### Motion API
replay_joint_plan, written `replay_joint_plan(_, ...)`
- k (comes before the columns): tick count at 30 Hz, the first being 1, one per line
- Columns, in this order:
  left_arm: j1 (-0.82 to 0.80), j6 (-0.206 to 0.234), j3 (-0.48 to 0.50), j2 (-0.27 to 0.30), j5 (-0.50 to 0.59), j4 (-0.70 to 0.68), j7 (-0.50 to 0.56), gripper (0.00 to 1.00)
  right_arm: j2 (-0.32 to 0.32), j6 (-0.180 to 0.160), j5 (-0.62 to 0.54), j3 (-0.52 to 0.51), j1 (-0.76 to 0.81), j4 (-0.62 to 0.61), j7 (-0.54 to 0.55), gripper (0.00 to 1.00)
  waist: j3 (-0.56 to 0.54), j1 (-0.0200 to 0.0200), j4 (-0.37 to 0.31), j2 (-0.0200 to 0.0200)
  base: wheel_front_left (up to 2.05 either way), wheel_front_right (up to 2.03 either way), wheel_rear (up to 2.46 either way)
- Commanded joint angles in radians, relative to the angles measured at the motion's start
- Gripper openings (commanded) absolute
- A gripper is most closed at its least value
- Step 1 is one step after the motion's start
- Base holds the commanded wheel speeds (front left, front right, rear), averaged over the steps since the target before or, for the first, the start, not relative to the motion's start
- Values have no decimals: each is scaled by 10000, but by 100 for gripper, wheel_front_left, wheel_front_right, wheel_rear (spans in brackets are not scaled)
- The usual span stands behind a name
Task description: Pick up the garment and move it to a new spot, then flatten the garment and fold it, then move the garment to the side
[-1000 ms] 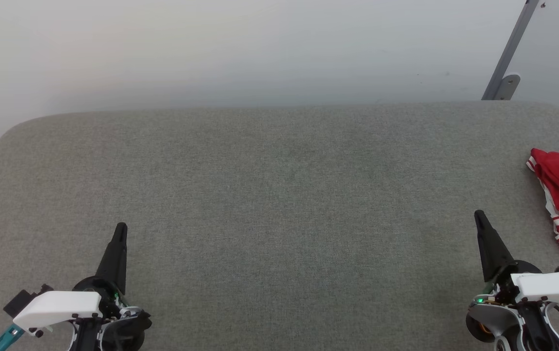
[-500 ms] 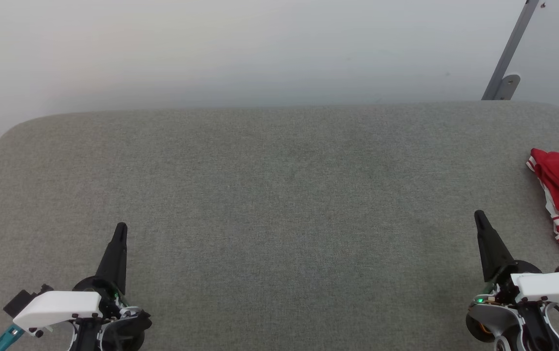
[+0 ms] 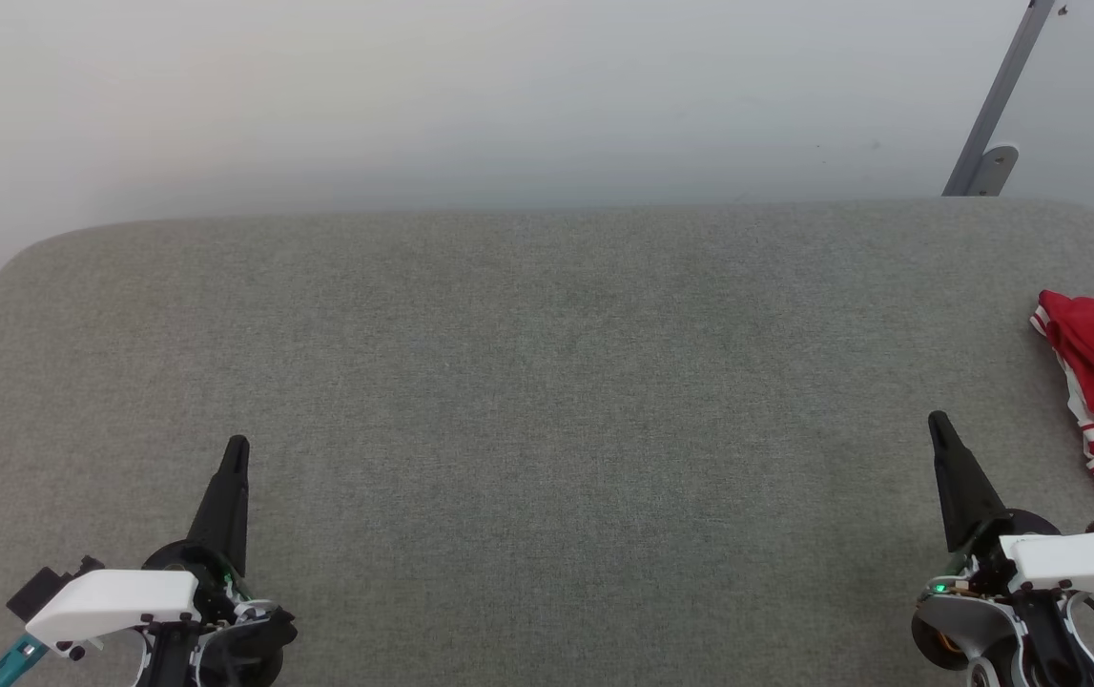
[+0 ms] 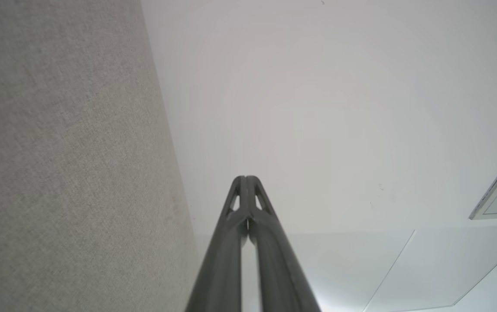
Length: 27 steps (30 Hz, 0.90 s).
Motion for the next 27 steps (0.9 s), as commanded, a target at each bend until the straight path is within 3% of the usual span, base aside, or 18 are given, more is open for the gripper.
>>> replay_joint_plan(1, -117, -53, 17, 14, -27, -1, 9, 0, -16, -3, 39, -5, -50, 19, 30, 0, 0, 0, 0, -1, 0, 0, 0)
replay_joint_plan(27, -117, -54, 14, 14, -30, -1, 7, 0, -16, -3, 40, -7, -50, 19, 29, 0, 0, 0, 0, -1, 0, 0, 0)
